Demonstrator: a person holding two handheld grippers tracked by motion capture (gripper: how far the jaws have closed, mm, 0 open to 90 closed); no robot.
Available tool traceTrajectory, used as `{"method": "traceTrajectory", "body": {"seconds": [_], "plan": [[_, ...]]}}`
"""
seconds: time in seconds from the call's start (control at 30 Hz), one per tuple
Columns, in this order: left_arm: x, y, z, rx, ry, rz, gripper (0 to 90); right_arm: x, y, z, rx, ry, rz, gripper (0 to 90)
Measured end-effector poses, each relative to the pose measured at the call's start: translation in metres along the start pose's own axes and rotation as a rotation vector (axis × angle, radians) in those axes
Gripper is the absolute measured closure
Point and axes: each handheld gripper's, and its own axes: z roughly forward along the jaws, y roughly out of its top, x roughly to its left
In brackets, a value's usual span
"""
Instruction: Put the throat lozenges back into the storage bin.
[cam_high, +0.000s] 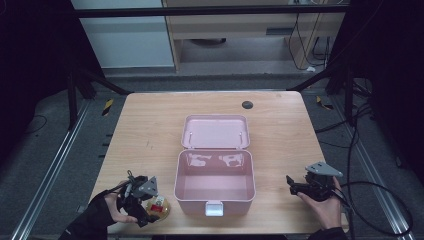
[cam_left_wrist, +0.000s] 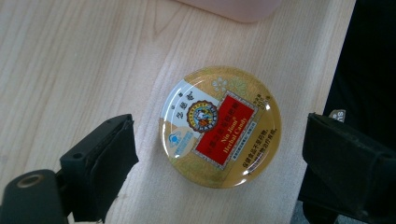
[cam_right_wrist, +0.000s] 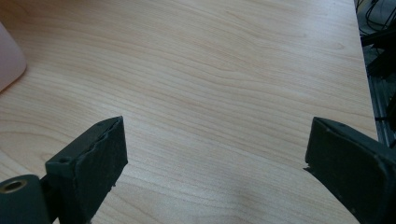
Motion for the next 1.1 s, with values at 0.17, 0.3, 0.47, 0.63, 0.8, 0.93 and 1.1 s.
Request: {"method": "traceTrajectory", "body": {"seconds": [0.17, 0.3, 0.47, 0.63, 0.8, 0.93, 1.1], "plan": [[0.0, 0.0, 0.005, 0.009, -0.007, 0.006, 9.3, 0.0, 0.0, 0.001, 0.005, 0.001, -0.002, 5.9], [0.0, -0.001, 0.01, 0.009, -0.006, 0.005, 9.4, 0.001, -0.001, 0.001, 0.009, 0.003, -0.004, 5.8], [0.001, -0.002, 0.015, 0.011, -0.008, -0.001, 9.7, 0.001, -0.001, 0.002, 0.014, 0.005, -0.004, 5.7], [0.002, -0.003, 0.02, 0.02, -0.014, -0.003, 10.8, 0.001, -0.001, 0.002, 0.015, 0.005, -0.012, 5.7], [0.001, -0.003, 0.024, 0.03, -0.019, -0.011, 12.3, 0.001, -0.001, 0.002, 0.015, 0.005, -0.014, 5.7], [0.0, -0.002, 0.027, 0.035, -0.019, -0.008, 14.2, 0.001, -0.001, 0.002, 0.015, 0.005, -0.014, 5.7], [0.0, -0.002, 0.029, 0.041, -0.008, -0.004, 18.6, 0.001, -0.001, 0.003, 0.019, 0.006, -0.016, 5.6]]}}
